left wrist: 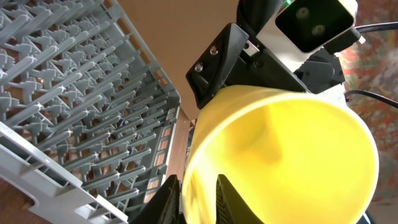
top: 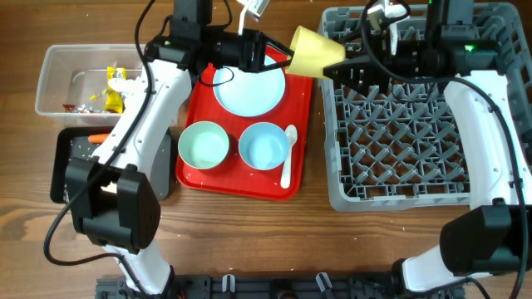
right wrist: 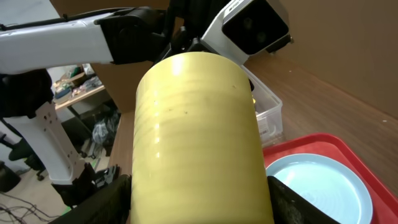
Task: Sort waste into correct bins and load items into the dishwasher rack
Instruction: 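Carry the yellow cup right and lower it into the grey rack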
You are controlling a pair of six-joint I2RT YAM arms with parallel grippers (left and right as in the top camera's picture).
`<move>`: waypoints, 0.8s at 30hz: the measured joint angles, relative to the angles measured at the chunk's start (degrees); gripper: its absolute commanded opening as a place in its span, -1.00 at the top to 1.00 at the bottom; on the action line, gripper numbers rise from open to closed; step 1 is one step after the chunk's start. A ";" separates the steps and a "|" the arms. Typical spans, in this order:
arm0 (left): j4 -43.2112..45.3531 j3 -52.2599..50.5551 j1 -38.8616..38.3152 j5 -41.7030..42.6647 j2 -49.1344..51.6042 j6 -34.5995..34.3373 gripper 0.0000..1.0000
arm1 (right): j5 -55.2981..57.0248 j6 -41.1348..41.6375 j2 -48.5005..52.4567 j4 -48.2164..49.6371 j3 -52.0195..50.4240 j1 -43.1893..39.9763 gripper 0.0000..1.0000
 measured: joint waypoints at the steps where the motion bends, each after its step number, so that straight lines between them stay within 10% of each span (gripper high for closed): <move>1: -0.17 0.00 0.00 -0.35 0.00 0.00 0.62 | 0.00 0.11 0.00 0.00 0.00 -0.24 -0.02; 24: -4.46 0.00 0.04 -10.64 0.00 0.00 0.67 | 28.89 29.07 -0.13 3.54 0.02 -4.02 0.19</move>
